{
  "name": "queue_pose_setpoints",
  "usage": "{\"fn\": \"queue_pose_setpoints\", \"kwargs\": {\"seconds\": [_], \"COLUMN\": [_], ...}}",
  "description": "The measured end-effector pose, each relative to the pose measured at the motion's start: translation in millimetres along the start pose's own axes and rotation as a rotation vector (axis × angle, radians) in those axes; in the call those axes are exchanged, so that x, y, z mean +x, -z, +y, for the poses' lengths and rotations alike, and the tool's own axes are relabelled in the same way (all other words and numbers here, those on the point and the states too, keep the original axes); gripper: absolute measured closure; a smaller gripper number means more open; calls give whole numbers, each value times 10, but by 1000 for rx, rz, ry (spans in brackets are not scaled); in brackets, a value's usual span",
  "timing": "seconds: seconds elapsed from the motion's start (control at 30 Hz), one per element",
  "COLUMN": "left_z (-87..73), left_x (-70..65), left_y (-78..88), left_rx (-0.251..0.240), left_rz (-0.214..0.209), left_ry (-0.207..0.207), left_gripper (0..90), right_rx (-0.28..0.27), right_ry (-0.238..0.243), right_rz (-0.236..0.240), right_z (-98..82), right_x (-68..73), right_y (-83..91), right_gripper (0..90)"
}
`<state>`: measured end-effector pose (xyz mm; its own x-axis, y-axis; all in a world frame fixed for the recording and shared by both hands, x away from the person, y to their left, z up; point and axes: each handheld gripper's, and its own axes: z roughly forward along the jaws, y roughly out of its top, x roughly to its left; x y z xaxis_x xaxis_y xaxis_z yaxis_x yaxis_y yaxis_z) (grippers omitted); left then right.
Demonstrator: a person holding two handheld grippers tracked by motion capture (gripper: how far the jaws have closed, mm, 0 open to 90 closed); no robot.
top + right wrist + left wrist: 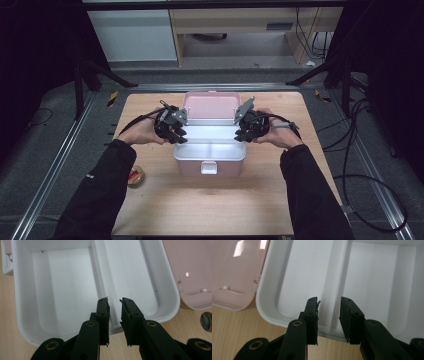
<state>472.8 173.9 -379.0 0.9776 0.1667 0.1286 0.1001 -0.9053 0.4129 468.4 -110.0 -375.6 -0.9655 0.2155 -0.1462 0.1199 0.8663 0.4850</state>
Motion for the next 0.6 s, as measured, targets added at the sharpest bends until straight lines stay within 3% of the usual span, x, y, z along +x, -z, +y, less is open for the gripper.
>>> {"fn": "queue_pose_setpoints", "kwargs": {"seconds": [0.27, 0.47, 0.6], "left_z": [27, 111, 98], "left_x": [3, 22, 53], "left_y": [-55, -62, -63], "left_rx": [34, 112, 101], "left_rz": [-36, -42, -66], "left_ry": [-11, -26, -10], "left_gripper": [781, 827, 833], "right_rx": [96, 122, 146], "right_ry": [32, 35, 41], "right_rz": [69, 97, 109], "right_z": [100, 121, 149], "right_x": [-19, -47, -61], "right_y": [-113, -156, -181], "right_gripper": [846, 846, 845]}}
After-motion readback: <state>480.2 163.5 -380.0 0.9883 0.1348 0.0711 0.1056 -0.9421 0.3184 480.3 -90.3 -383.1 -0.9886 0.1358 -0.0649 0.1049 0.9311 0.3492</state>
